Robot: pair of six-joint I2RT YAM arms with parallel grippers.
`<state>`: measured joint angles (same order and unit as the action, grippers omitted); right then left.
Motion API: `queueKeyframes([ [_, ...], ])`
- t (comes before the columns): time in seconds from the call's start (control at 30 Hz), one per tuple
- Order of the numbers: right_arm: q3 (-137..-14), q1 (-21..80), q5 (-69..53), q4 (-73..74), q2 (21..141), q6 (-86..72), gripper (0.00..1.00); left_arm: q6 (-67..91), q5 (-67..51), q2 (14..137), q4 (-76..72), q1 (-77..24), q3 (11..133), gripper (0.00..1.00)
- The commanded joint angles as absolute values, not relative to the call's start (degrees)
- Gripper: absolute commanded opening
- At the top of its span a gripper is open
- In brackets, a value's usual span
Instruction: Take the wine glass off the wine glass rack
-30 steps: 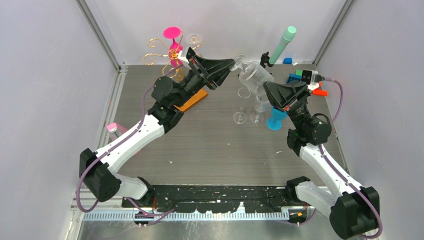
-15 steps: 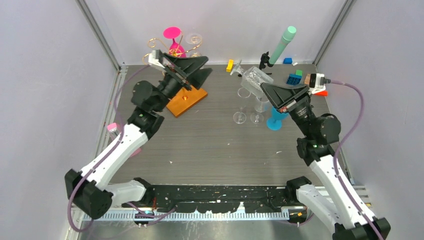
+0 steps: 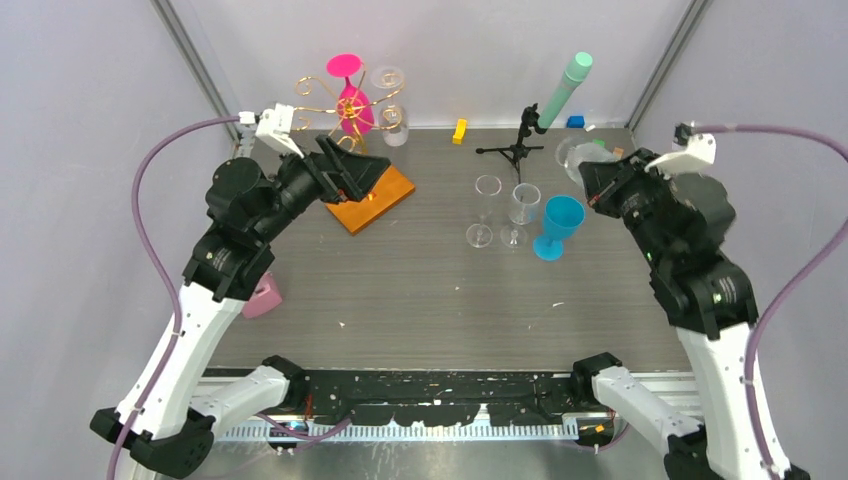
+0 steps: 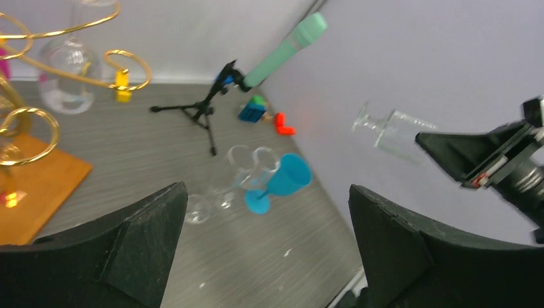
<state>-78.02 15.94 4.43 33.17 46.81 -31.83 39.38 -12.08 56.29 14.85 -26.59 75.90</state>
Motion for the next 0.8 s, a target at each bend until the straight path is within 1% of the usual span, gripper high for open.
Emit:
queueKeyframes([
  [0.0,-86.8,15.71,27.03,53.52,56.22,-16.49,0.0,26.97,-8.55,55.03,24.1,-26.37,76.64,1.0],
  [0.07,-88.35,14.75,30.03,55.48,59.96,-15.39,0.0,26.11,-9.02,55.07,24.51,-26.37,76.16,1.0],
  [0.23,-88.27,7.18,28.62,55.92,68.14,-17.15,0.0,24.62,-11.23,55.92,26.25,-26.37,76.01,1.0],
  [0.27,-87.46,5.66,26.32,55.09,68.96,-17.49,0.0,24.46,-11.42,56.02,26.62,-26.37,75.95,1.0],
  [0.37,-84.32,-4.52,14.67,51.82,72.54,-20.23,0.0,24.35,-12.23,56.08,26.96,-26.37,75.32,1.0],
  [0.4,-83.91,-7.33,12.52,50.75,74.27,-20.75,0.0,24.35,-12.6,56.02,26.9,-26.37,75.06,1.0],
  [0.47,-83.45,-9.66,7.15,50.21,77.4,-21.61,0.0,24.43,-13.26,55.94,26.77,-26.37,74.62,1.0],
  [0.53,-83.28,-10.41,4.6,50.27,80.49,-22.25,0.0,24.5,-13.93,55.9,26.51,-26.37,74.24,1.0],
  [0.77,-79.39,-10.61,2.42,48.68,86.95,-22.91,0.0,25.0,-14.5,55.85,25.67,-26.37,72.8,1.0],
])
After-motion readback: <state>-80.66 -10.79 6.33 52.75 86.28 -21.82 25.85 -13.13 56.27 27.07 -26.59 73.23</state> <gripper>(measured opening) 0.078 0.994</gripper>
